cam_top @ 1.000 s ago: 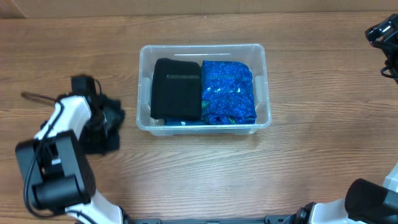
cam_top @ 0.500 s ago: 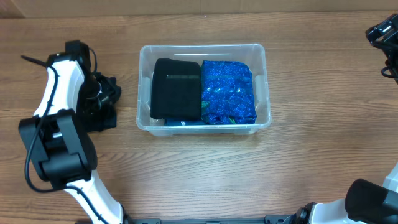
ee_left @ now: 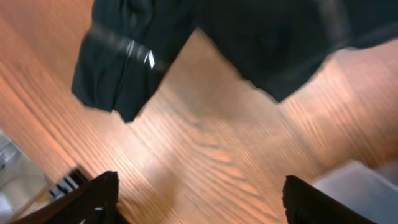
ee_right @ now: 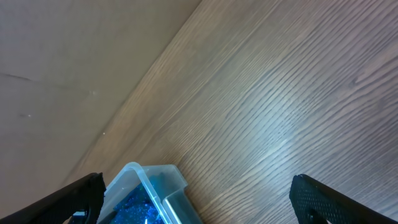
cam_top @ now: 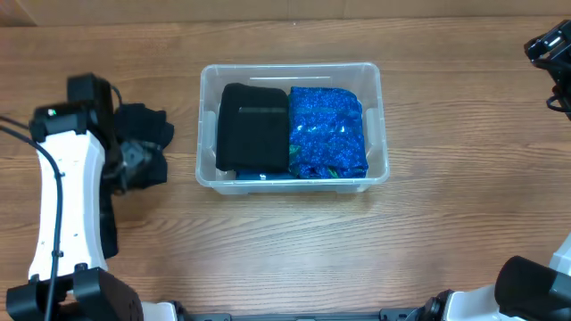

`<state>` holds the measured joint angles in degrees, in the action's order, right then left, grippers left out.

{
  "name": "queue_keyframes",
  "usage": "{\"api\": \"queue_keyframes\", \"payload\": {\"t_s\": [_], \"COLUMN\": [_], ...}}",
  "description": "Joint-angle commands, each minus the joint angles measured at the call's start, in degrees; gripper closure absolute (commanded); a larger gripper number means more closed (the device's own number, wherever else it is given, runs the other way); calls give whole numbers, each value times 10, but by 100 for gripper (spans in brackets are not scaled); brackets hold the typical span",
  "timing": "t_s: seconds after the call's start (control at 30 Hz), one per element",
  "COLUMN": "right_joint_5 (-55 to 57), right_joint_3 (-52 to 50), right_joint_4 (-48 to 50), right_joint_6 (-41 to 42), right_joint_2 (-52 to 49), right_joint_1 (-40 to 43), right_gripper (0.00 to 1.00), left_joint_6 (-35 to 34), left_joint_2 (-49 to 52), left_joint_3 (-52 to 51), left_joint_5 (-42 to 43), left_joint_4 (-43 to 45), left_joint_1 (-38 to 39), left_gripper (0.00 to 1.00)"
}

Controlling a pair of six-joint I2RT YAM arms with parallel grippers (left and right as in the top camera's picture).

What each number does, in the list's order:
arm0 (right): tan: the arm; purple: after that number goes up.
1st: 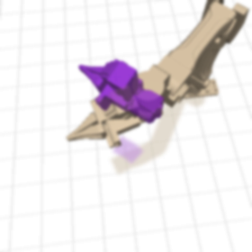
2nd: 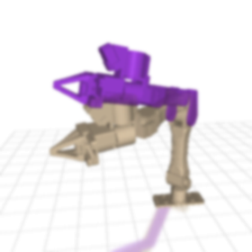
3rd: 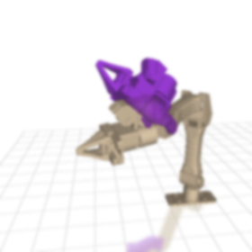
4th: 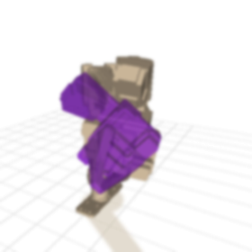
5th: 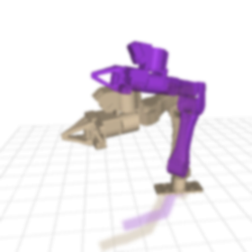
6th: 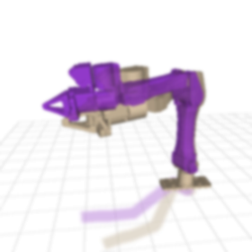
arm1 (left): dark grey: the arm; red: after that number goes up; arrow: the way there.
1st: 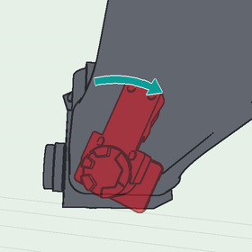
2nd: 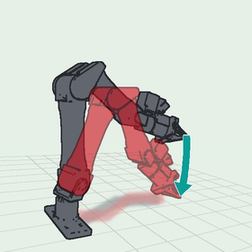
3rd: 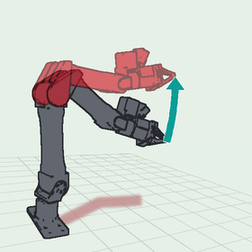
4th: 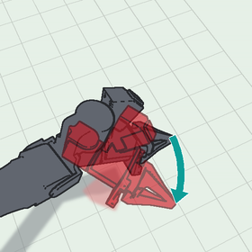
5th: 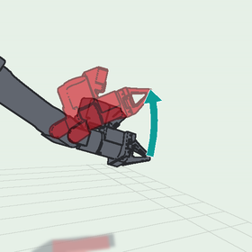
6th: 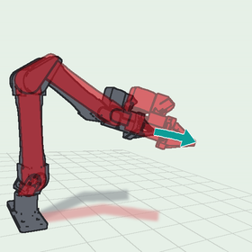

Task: Pack container
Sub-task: 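Grasp the black cloth piece with the left gripper and lift it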

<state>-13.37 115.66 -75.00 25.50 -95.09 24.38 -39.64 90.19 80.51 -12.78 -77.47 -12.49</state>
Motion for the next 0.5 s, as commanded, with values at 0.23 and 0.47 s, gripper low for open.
{"api": "queue_keyframes", "payload": {"t_s": [0.23,0.47], "right_joint_5": [-4,-4], "right_joint_3": [2,2], "right_joint_4": [3,3], "right_joint_6": [3,3], "right_joint_2": [7,7], "right_joint_1": [1,1], "right_gripper": [0,0], "left_joint_6": [-49,50], "left_joint_2": [-26,-23], "left_joint_3": [-181,-227], "left_joint_5": [15,19], "left_joint_4": [140,244], "left_joint_1": [-132,-222], "left_gripper": [8,6]}}
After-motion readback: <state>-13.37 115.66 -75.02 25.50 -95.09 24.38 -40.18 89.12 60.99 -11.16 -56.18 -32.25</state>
